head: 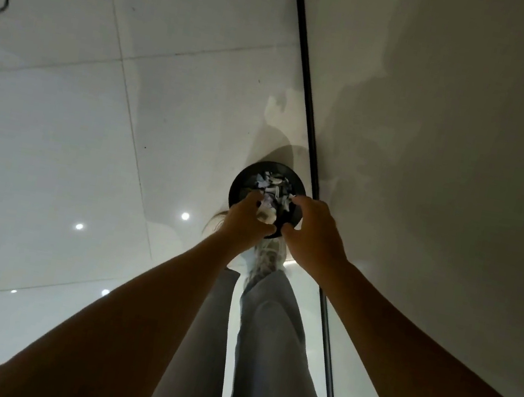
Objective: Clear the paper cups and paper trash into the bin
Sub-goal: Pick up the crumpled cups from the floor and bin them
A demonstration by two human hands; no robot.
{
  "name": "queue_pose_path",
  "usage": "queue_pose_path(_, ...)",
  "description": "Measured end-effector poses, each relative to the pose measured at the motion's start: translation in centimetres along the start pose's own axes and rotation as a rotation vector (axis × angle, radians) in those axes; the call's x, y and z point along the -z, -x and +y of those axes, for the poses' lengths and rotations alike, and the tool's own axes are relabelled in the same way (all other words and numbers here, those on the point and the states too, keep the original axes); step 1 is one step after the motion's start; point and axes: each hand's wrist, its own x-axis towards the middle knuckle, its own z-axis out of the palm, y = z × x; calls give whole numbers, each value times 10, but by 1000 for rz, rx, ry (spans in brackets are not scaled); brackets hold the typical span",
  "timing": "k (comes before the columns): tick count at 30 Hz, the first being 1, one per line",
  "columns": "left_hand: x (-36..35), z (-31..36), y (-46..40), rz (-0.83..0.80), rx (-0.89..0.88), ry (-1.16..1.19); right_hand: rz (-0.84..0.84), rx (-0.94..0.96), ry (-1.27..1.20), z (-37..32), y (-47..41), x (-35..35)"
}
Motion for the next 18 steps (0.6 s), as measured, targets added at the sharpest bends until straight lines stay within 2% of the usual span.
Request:
queue_pose_path(4,1,-2,-3,-75,-3,-71,-3,1,5,1,0,1)
queue_pose_path(10,33,-9,27,-11,-36,-145,-20,15,53,-19,17,15)
queue_pose_path(15,83,-7,88,86,-103,-202,4,180,190,-78,44,33)
queue_pose_path(18,113,-15,140,233,-113,-205,-11,323,318,-125,71,41)
